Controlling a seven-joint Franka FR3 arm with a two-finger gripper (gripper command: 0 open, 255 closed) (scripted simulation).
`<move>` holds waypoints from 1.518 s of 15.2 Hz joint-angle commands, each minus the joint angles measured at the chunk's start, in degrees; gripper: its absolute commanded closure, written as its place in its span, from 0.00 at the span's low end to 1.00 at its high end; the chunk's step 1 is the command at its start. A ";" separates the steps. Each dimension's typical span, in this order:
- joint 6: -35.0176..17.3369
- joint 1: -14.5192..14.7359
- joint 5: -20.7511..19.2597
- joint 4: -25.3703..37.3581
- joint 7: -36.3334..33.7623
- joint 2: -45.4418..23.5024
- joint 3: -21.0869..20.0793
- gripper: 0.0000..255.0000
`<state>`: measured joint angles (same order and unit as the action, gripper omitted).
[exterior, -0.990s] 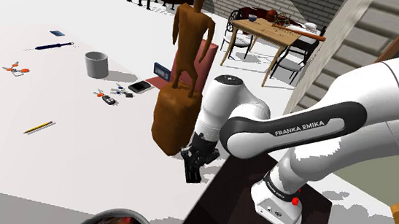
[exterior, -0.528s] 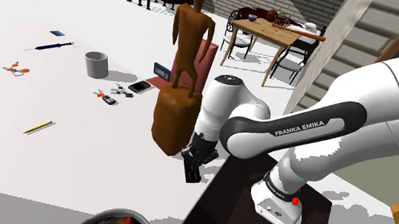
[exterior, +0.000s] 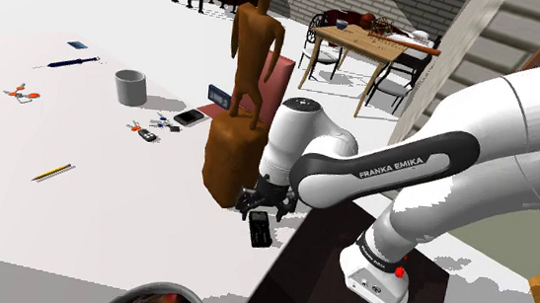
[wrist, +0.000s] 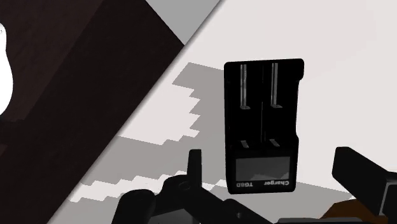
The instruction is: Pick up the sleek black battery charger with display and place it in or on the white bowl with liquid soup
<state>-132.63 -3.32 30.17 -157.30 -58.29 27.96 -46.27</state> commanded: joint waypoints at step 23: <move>-2.93 -0.63 0.05 -0.72 -0.33 -2.17 -1.42 1.00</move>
<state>-136.47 -4.17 30.16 -158.18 -58.79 25.12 -48.14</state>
